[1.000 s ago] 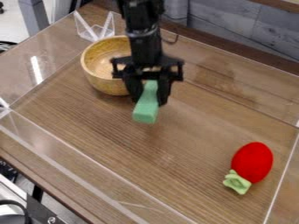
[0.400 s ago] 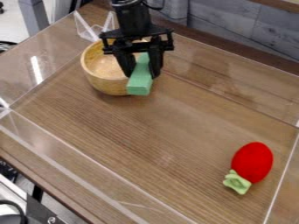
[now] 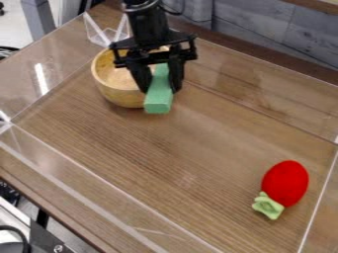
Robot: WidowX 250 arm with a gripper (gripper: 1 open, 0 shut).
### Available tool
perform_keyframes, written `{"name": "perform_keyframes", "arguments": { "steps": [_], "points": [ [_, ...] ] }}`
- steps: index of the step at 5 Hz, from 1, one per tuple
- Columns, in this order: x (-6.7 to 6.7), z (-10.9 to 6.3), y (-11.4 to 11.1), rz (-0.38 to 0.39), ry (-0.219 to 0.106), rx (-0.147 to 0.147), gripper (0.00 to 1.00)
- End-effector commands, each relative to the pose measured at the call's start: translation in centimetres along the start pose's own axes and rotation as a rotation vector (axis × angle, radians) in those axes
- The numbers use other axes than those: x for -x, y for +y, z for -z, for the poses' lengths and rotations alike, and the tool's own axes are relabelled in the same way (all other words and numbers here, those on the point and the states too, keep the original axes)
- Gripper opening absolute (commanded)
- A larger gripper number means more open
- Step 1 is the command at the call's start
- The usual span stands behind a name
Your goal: Put the green stick in the brown bowl
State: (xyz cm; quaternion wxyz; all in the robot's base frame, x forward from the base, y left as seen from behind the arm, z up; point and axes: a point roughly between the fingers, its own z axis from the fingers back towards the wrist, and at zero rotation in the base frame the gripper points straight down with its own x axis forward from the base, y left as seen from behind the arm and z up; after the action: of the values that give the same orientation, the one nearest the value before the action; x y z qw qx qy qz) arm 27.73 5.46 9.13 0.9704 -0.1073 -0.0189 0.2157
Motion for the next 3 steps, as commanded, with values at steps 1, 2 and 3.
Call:
{"name": "perform_keyframes", "arguments": {
  "steps": [1,2,3],
  "points": [
    [-0.7,-0.8,1.3,0.007,-0.051,0.012,0.0],
    [-1.9,-1.0,2.9,0.05,-0.047,0.018,0.0],
    [-3.1,-1.2,4.1,0.092,-0.048,0.025,0.0]
  ]
}}
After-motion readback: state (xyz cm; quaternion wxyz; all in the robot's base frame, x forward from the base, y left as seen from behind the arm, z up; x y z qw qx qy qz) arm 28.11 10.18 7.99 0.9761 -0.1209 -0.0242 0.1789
